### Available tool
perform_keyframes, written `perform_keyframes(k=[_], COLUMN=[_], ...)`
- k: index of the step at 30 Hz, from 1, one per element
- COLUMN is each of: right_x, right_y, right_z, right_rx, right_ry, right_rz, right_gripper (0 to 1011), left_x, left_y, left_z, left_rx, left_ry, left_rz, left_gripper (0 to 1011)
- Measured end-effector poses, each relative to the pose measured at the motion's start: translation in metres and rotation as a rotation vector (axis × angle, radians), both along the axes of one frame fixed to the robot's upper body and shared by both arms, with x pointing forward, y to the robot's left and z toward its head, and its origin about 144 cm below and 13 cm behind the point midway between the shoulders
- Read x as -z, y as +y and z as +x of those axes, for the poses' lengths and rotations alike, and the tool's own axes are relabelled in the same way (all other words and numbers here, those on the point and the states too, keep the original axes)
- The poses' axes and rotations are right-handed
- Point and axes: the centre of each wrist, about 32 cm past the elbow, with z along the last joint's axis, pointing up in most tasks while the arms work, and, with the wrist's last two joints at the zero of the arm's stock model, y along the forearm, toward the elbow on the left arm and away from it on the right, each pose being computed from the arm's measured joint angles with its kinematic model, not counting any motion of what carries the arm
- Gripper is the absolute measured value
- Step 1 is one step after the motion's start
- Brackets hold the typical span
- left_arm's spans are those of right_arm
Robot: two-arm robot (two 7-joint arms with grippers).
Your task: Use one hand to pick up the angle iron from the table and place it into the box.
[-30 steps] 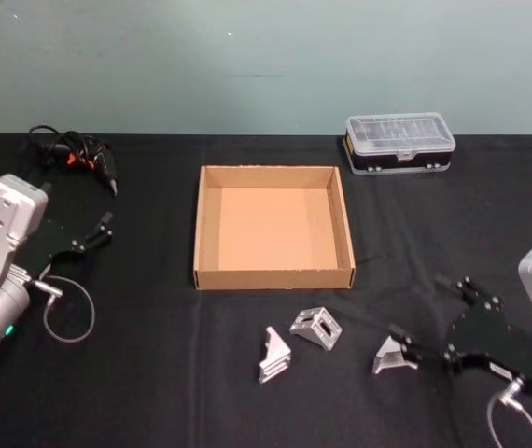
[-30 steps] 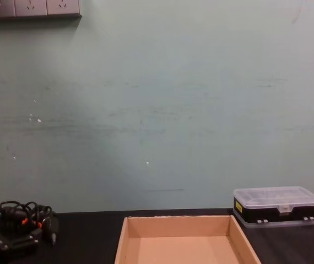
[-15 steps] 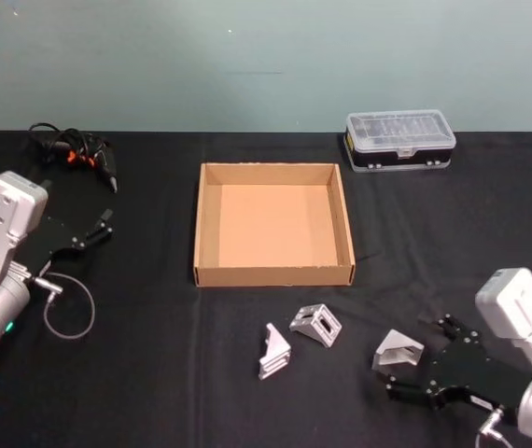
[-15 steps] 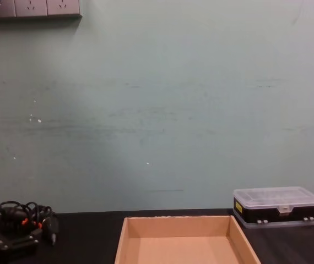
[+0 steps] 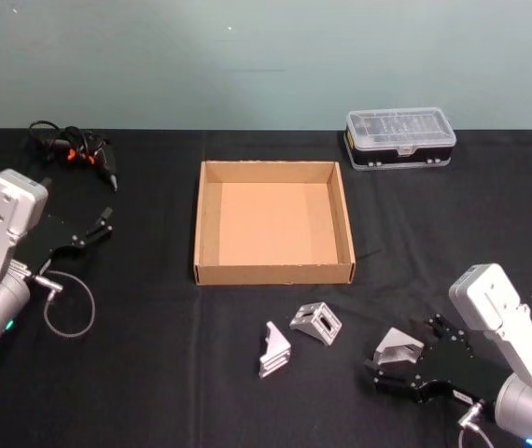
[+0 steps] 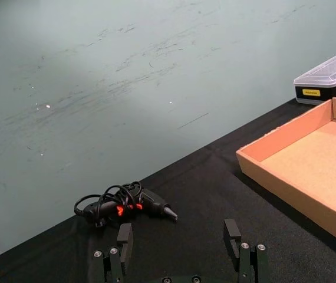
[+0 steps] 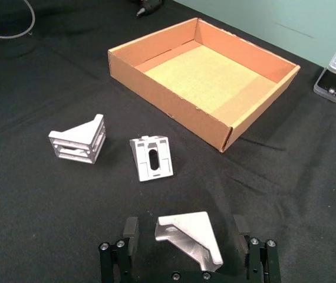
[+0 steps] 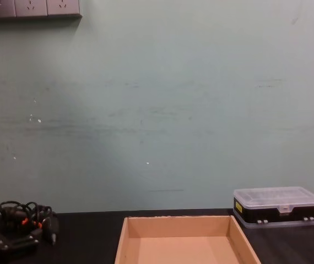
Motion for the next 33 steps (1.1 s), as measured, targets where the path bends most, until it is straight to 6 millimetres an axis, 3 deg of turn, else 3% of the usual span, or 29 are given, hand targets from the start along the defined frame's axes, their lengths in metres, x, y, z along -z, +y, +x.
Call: perform_keyframes(k=[27,33], right_x=[0.0093,0.009], right_y=[0.0066,0.0065], right_z=[0.0048,0.0046], right_rx=[0.051,0.049], right_ry=[0.051,0.049], right_rz=[0.02,0.021], right_gripper=[1000,883], left_x=[0.0,0.0], left_y=[0.0,0.0], left_z=[0.0,0.0], left_rx=[0.0,0.0], left_ry=[0.0,0.0], left_rz=[0.0,0.0], left_gripper=[1011,1011])
